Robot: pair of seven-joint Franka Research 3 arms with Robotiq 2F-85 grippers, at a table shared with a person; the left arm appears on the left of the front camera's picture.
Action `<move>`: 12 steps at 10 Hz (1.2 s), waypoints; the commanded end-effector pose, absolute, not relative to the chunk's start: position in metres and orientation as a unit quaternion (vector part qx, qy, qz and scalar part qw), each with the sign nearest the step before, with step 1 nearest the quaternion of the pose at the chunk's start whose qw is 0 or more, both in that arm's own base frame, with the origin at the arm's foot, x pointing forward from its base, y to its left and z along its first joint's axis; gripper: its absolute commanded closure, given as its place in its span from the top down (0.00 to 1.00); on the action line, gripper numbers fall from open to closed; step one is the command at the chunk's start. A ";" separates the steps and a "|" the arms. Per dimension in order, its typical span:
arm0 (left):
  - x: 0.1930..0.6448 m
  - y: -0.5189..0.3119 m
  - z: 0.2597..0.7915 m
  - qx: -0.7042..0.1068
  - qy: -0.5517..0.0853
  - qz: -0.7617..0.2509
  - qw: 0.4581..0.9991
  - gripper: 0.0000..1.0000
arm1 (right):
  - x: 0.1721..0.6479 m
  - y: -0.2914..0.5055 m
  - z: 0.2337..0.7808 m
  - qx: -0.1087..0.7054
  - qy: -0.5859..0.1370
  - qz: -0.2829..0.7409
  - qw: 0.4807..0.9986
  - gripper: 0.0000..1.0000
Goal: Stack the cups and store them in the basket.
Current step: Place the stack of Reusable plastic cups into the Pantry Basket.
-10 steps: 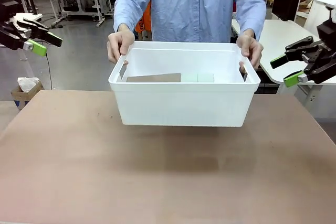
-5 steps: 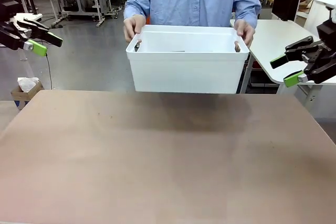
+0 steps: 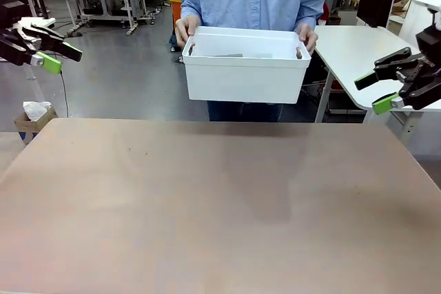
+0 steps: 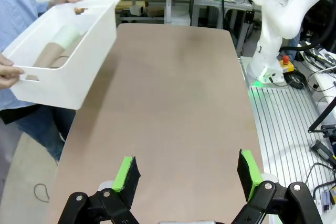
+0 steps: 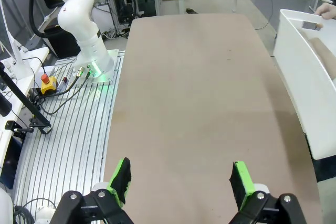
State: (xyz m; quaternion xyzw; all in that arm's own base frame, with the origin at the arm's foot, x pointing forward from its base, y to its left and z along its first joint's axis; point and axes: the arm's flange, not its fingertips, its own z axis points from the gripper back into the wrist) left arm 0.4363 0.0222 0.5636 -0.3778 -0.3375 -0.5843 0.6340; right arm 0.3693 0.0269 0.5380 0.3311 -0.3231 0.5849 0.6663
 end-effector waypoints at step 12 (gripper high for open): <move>0.436 0.020 0.568 -0.377 -0.337 -0.580 0.639 0.98 | 0.369 0.027 0.541 0.337 -0.324 0.581 0.667 1.00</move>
